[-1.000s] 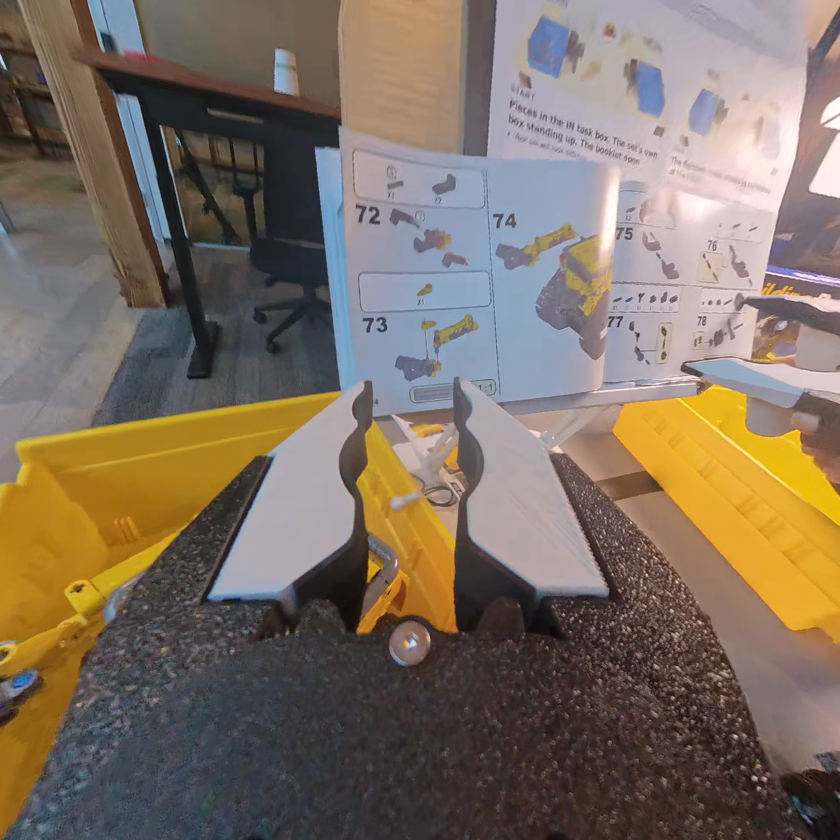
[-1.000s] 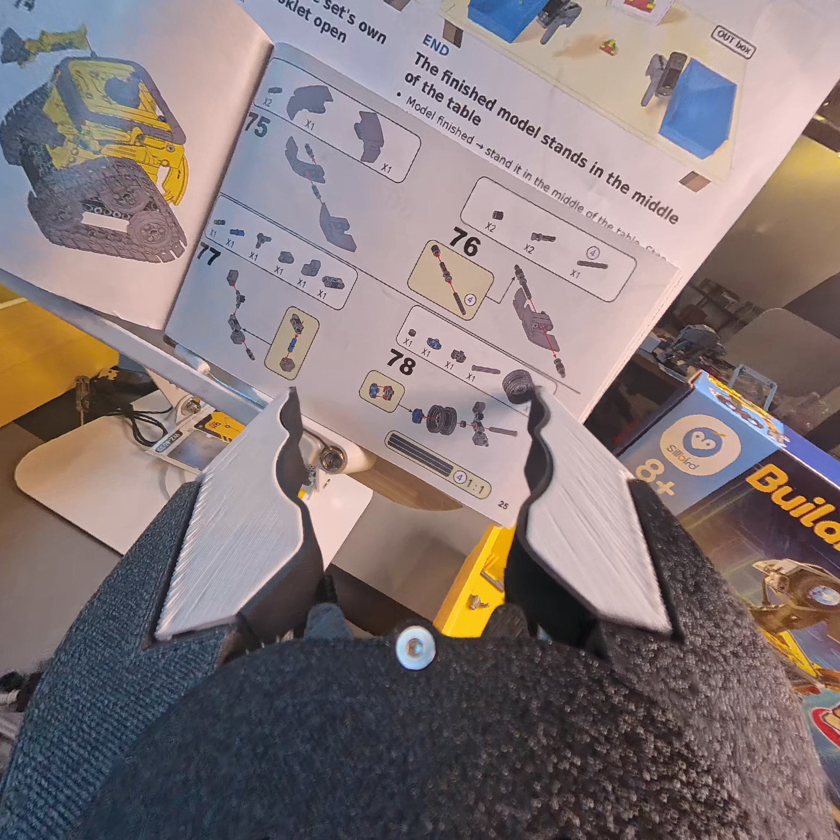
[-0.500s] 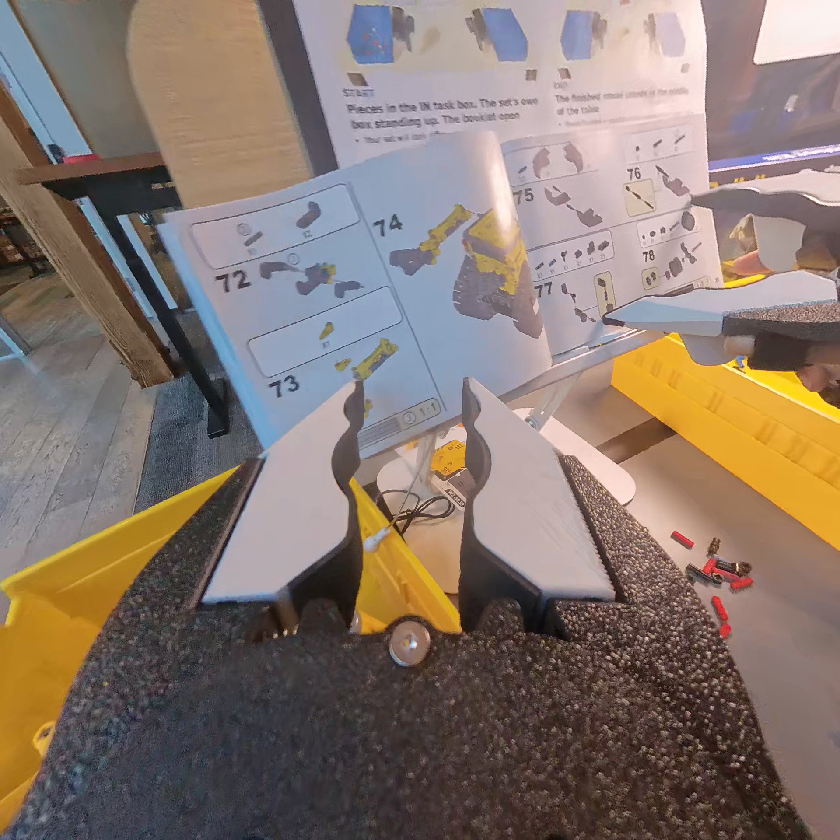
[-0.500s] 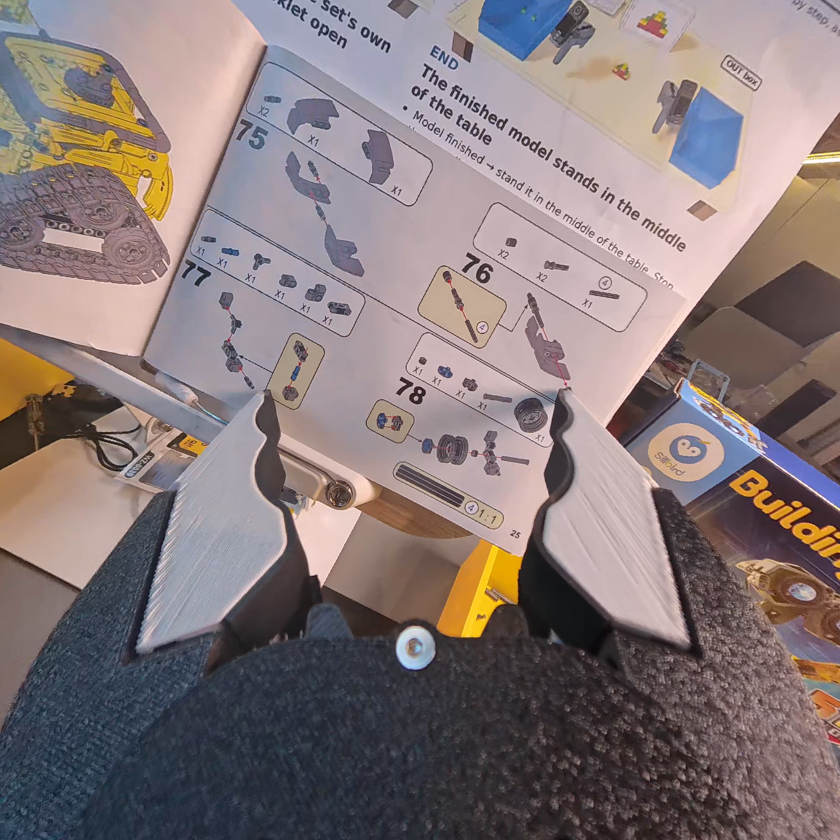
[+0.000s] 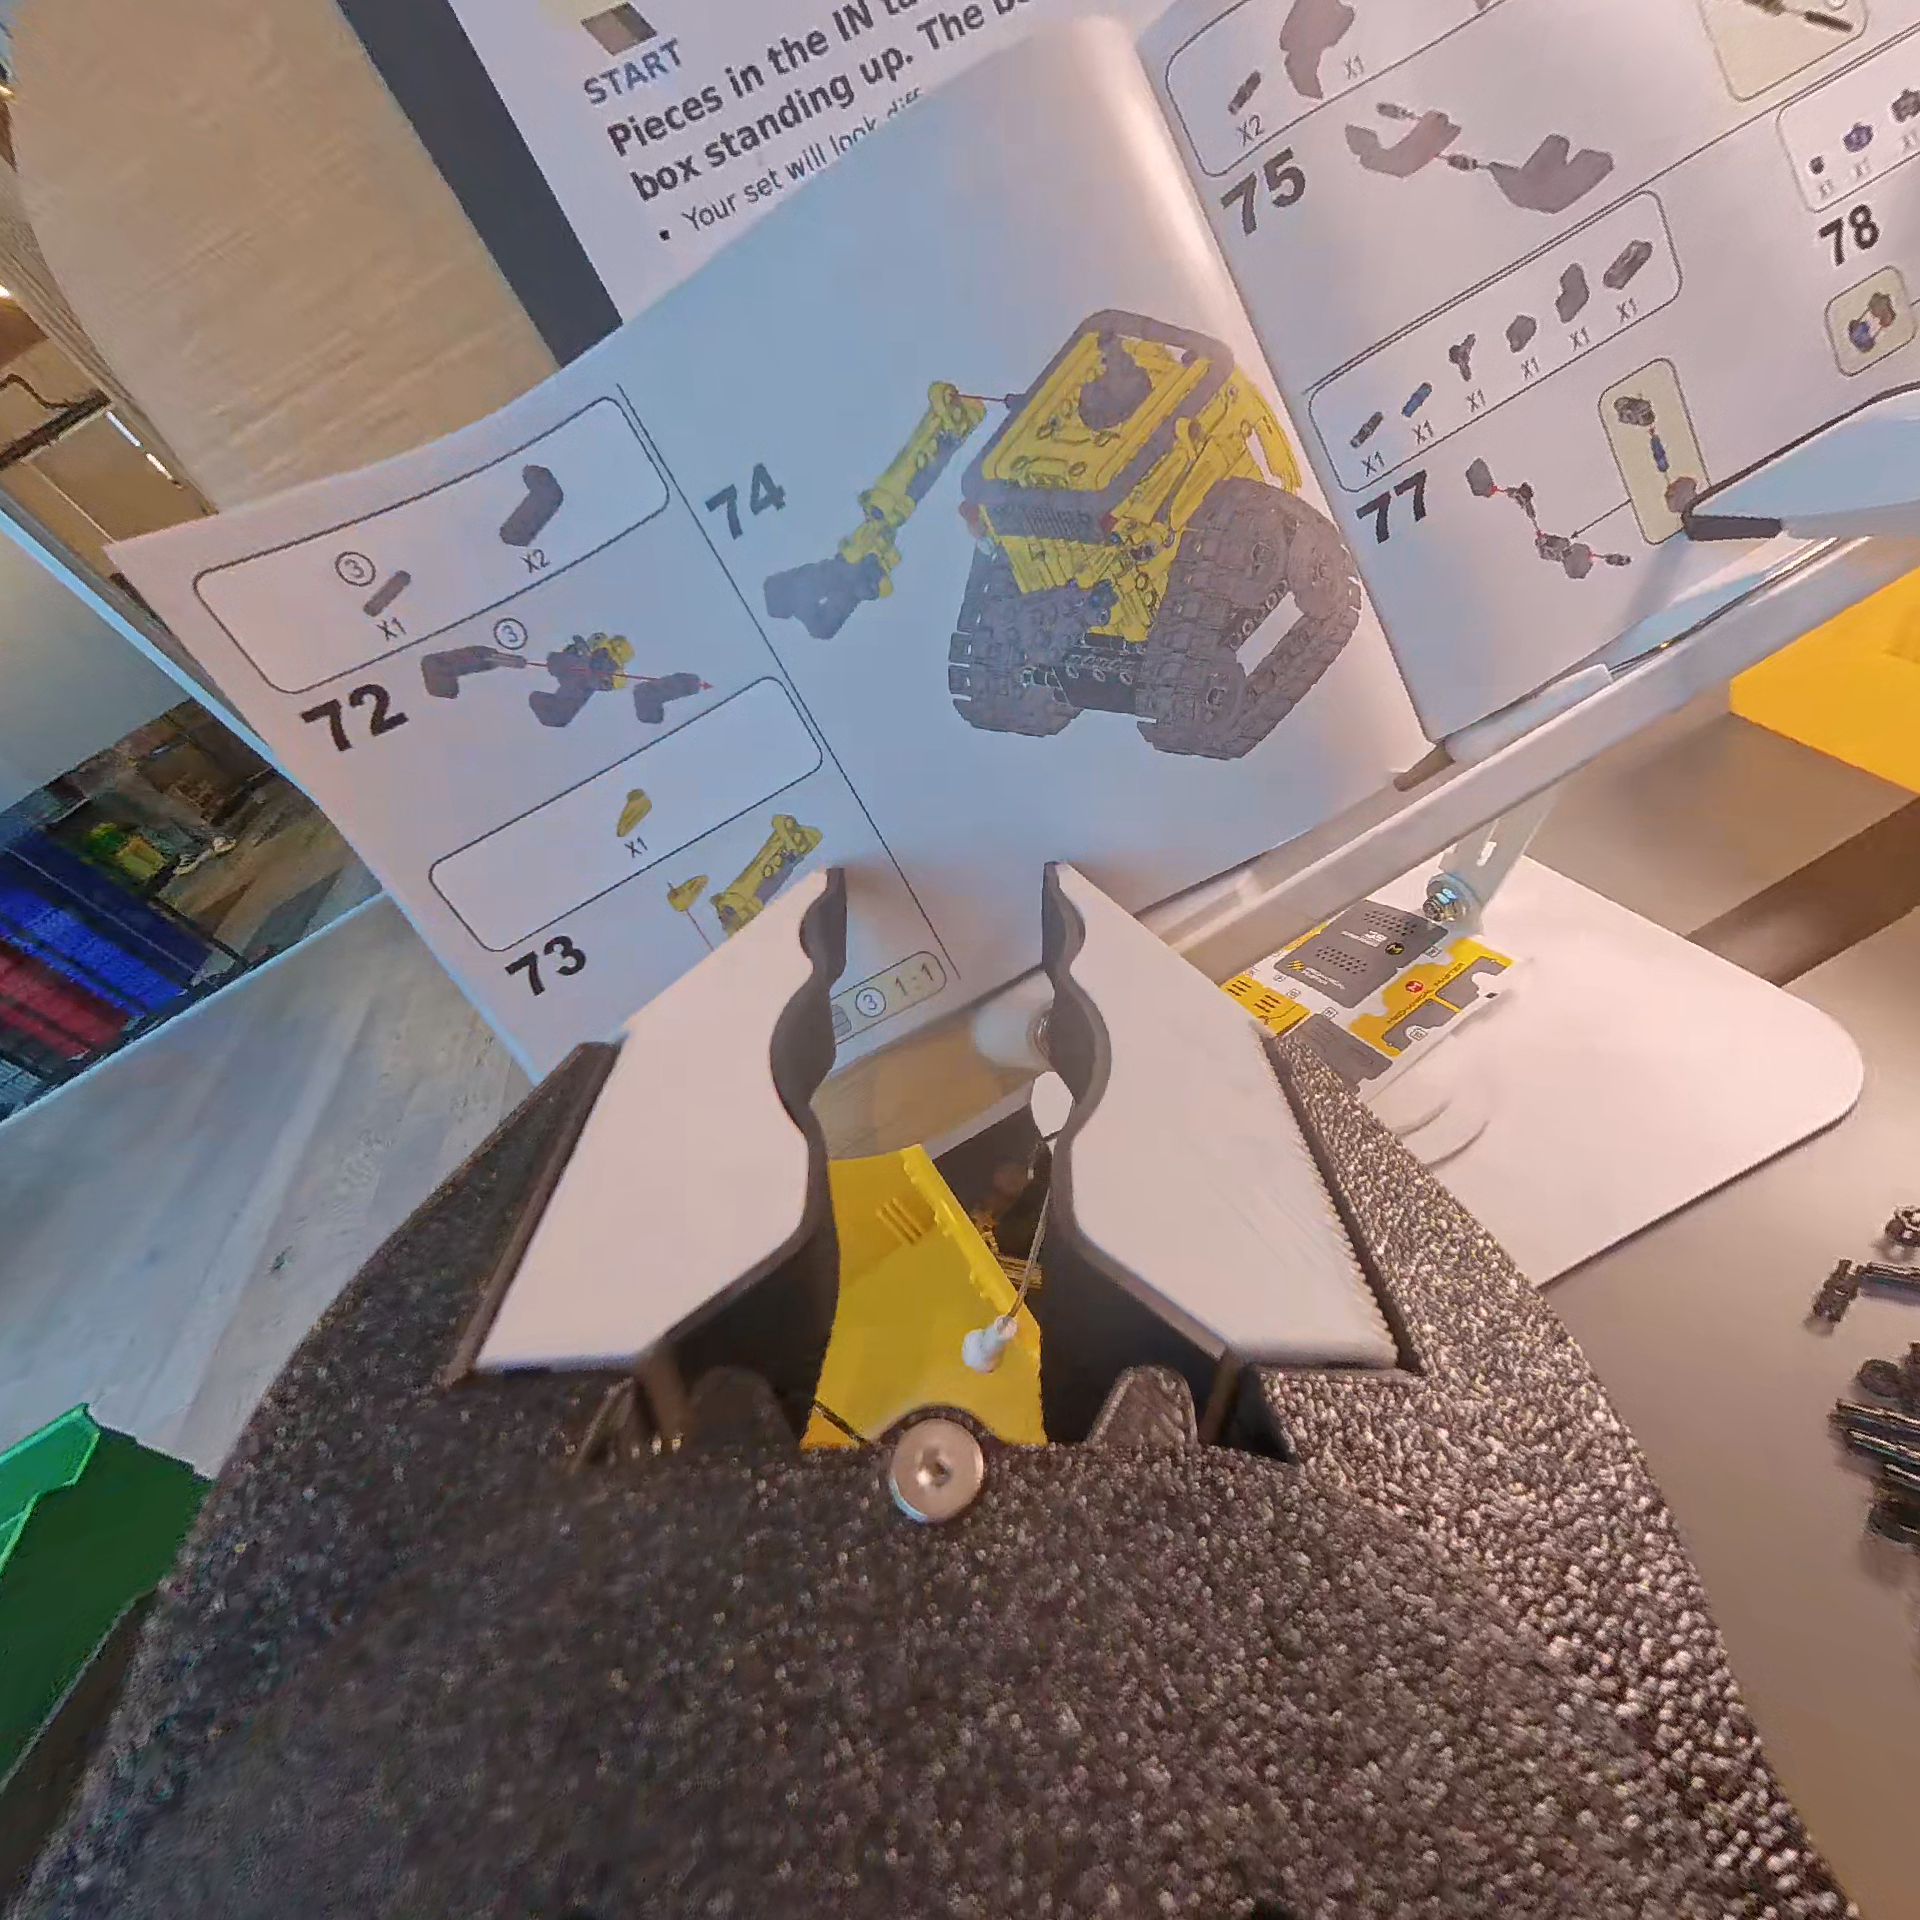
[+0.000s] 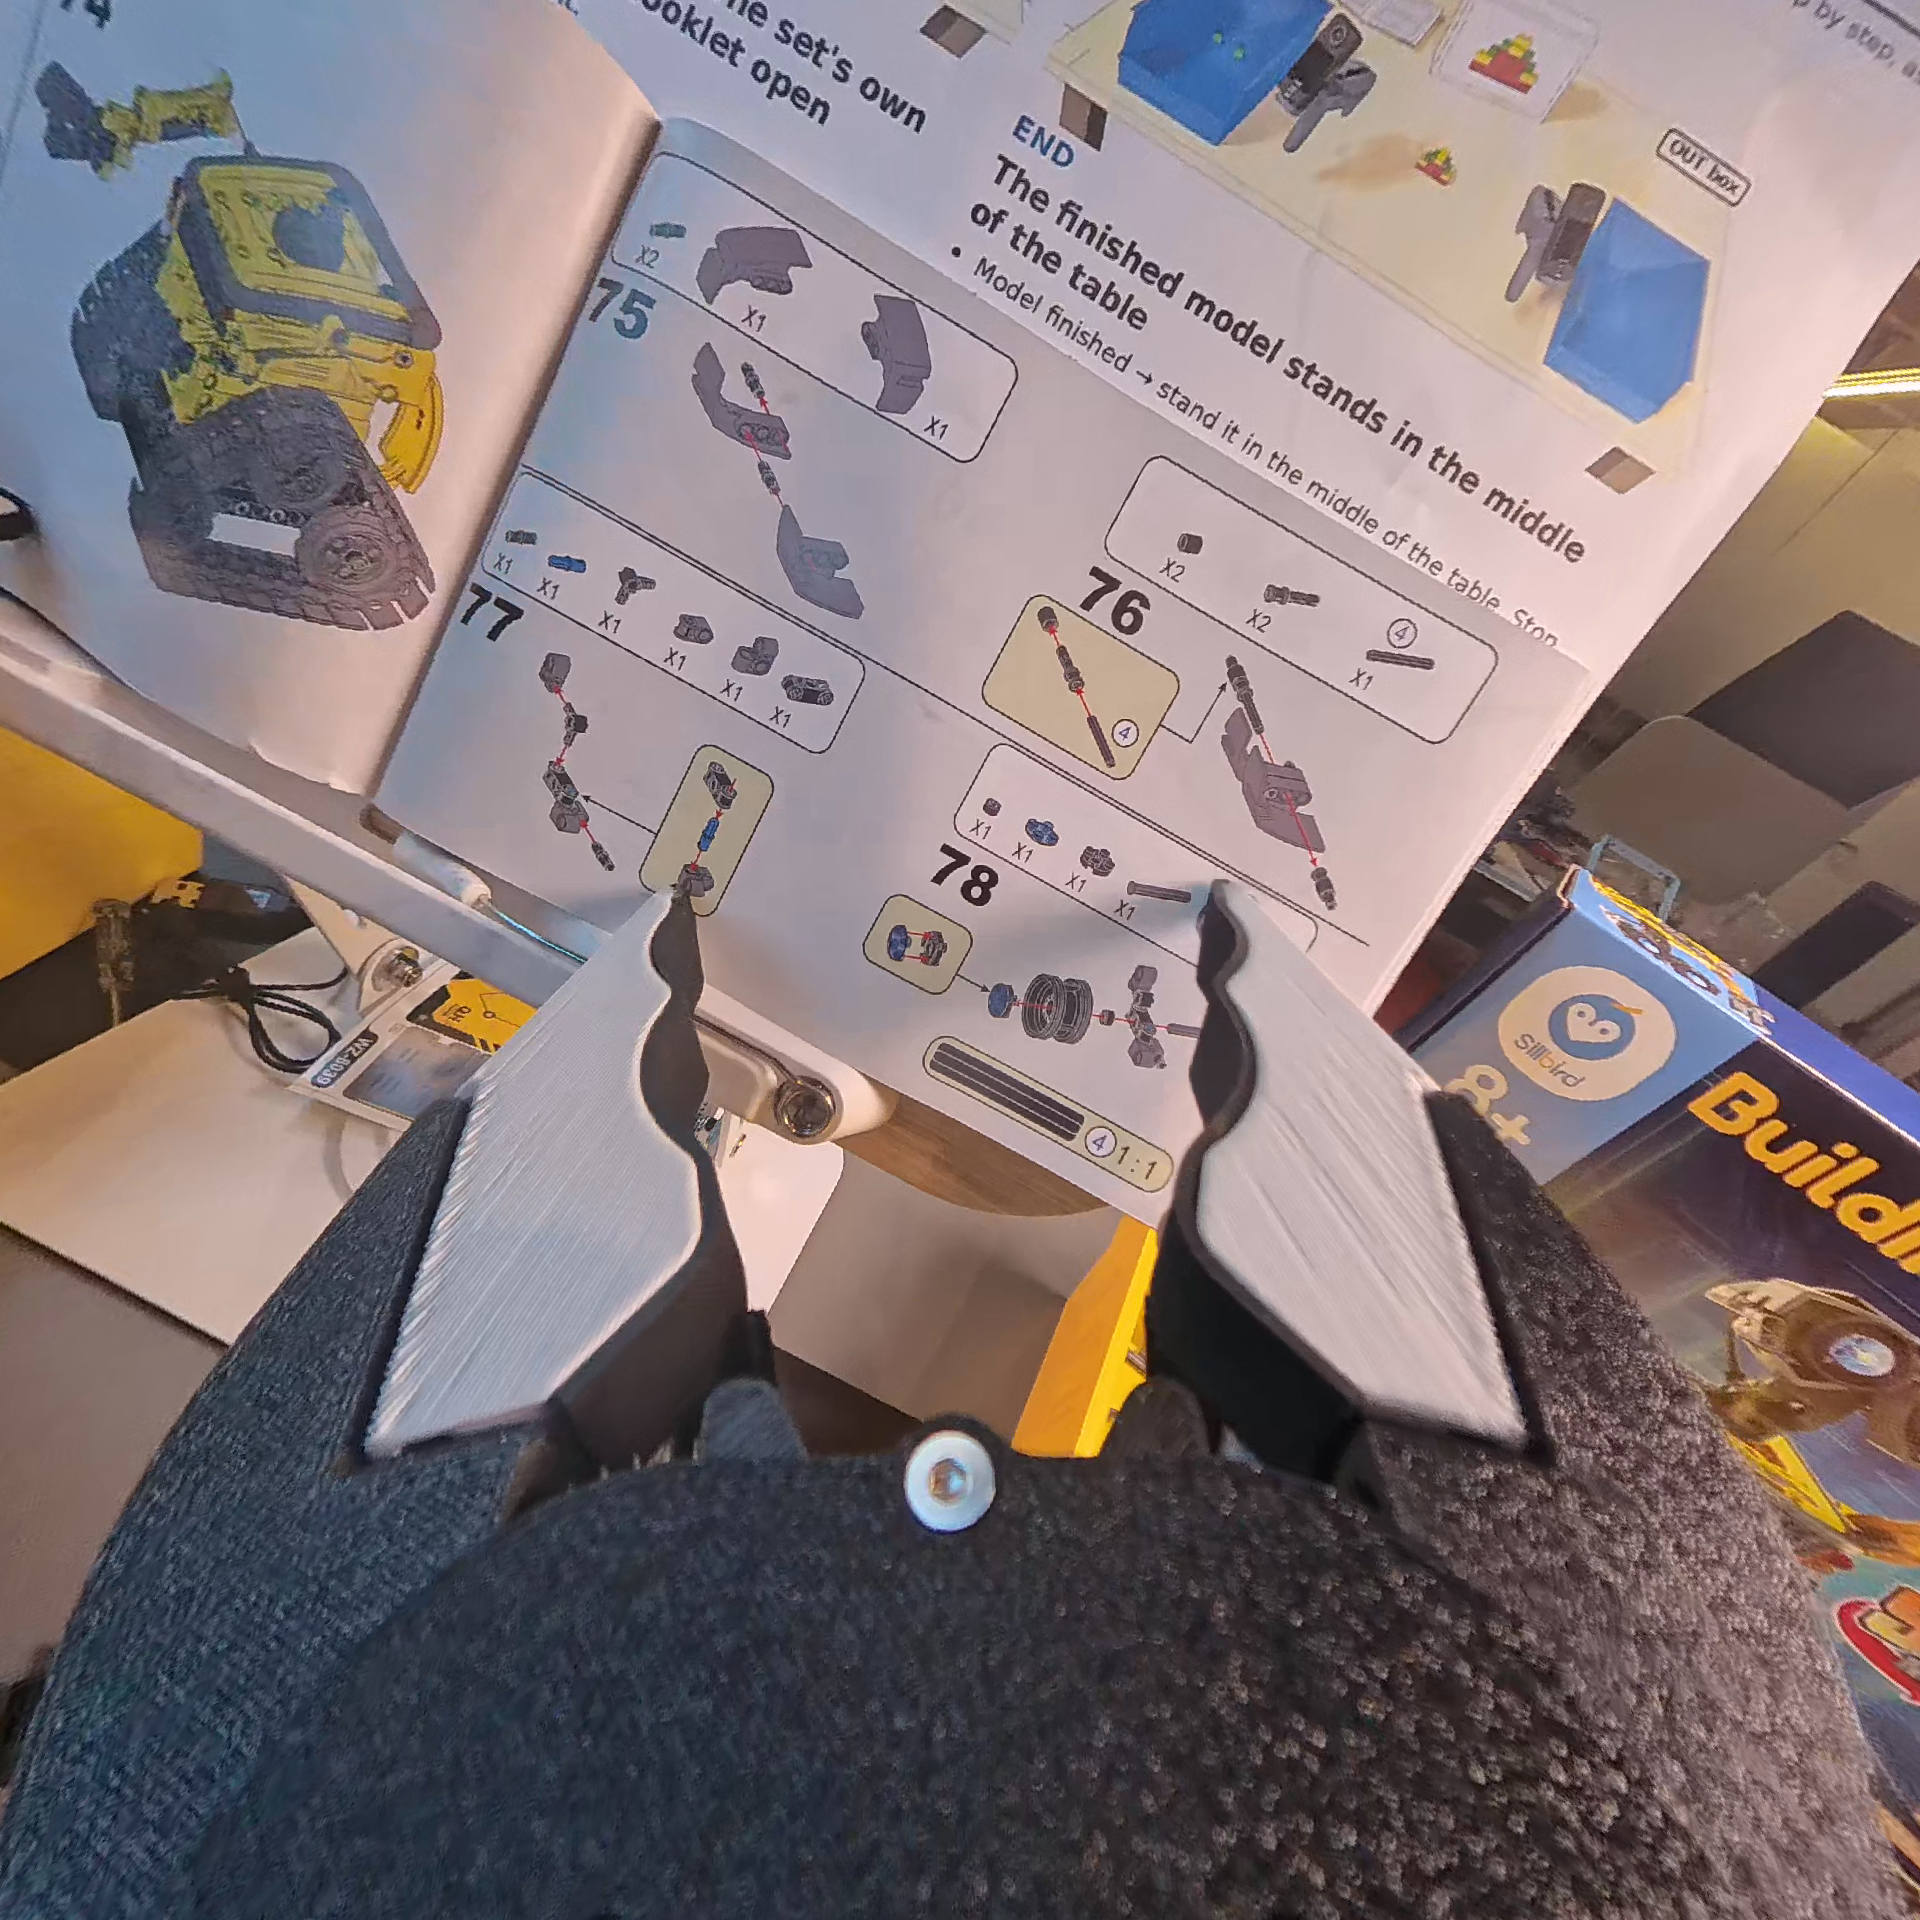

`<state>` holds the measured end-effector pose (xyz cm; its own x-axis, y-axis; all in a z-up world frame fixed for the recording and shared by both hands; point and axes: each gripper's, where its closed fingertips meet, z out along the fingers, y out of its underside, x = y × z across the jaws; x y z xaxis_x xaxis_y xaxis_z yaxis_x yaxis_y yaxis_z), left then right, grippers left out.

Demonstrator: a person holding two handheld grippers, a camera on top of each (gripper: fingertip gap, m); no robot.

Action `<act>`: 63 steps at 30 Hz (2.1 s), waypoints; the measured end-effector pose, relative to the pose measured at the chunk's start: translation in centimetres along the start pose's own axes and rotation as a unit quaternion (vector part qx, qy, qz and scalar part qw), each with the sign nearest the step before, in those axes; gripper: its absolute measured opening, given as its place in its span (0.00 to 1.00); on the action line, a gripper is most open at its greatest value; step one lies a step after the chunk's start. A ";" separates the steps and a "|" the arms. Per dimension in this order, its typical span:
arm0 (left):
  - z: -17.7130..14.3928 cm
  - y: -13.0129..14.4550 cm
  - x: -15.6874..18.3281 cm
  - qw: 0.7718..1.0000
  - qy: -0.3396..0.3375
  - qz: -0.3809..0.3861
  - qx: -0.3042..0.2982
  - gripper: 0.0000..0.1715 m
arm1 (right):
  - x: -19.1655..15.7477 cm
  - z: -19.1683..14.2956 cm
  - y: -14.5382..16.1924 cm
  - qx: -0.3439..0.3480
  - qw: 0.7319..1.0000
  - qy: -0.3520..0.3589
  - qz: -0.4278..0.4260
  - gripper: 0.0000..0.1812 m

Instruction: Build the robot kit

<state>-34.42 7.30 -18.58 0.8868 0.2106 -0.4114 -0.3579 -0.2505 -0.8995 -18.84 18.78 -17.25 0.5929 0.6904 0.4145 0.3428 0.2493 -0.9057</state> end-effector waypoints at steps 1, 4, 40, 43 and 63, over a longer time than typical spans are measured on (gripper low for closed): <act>0.0 0.0 0.0 1.000 -0.001 0.001 0.000 0.21 | 0.0 0.0 -0.1 0.002 1.000 -0.001 0.002 0.51; 0.1 0.0 0.0 1.000 0.001 -0.003 0.000 0.21 | -0.1 -0.1 -0.5 0.012 1.000 -0.008 0.001 0.41; -0.1 -0.1 0.2 0.999 0.019 -0.025 0.009 0.21 | 3.9 0.4 -1.6 0.036 0.996 -0.075 -0.037 0.34; -0.1 -0.1 0.2 0.999 0.018 -0.026 0.010 0.21 | 3.8 0.1 -1.8 0.030 0.994 -0.102 -0.022 0.32; -0.4 -0.2 0.4 0.999 0.023 -0.031 0.015 0.19 | 4.6 1.1 -2.4 0.028 0.996 -0.085 -0.028 0.26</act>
<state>-33.90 7.09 -18.51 0.9199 0.1815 -0.3476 -0.3092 -0.2096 -0.9276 -17.76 22.11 -13.29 0.4403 0.7786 0.4472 0.3281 0.3241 -0.8873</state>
